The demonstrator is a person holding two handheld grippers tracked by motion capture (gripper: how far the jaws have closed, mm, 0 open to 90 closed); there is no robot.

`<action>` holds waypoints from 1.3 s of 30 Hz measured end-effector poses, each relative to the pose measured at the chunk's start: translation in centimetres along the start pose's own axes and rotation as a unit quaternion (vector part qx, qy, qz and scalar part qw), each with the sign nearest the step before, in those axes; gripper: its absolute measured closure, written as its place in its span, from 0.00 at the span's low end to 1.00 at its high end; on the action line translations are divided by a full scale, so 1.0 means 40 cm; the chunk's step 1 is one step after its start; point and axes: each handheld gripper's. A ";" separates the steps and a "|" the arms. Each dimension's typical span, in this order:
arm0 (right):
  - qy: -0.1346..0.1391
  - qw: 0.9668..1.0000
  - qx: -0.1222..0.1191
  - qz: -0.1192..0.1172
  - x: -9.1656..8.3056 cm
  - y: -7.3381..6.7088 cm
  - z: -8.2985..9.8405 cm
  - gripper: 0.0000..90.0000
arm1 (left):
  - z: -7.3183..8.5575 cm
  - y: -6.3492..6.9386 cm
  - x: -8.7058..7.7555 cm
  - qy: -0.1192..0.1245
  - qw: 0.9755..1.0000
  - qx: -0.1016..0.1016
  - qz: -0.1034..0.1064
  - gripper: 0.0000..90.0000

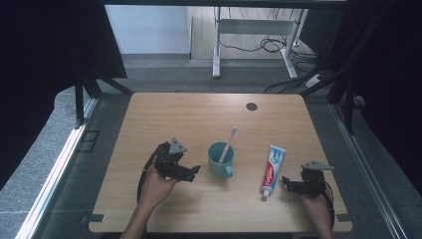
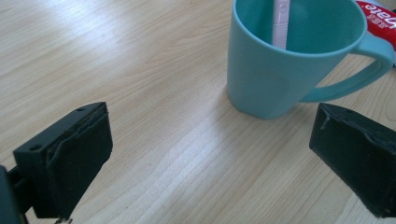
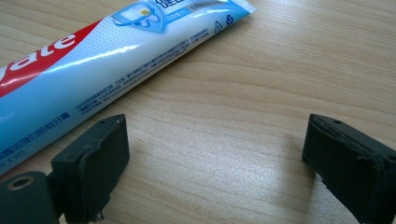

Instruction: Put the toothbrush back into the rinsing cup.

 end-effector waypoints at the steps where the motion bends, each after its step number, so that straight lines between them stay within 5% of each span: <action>1: 0.000 1.000 0.000 0.000 0.000 0.000 0.000 0.08 | 0.006 0.001 -0.003 0.001 1.000 0.000 -0.001 0.00; 39: 0.000 1.000 -0.001 0.000 0.000 0.000 0.000 0.08 | 0.205 0.003 0.016 -0.014 0.999 -0.032 -0.027 0.00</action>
Point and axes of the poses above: each handheld gripper's, and its own axes: x roughly forward along the jaws, z roughly out of its underside, y roughly to its right, and after that the axes turned 5 degrees about y, right-handed
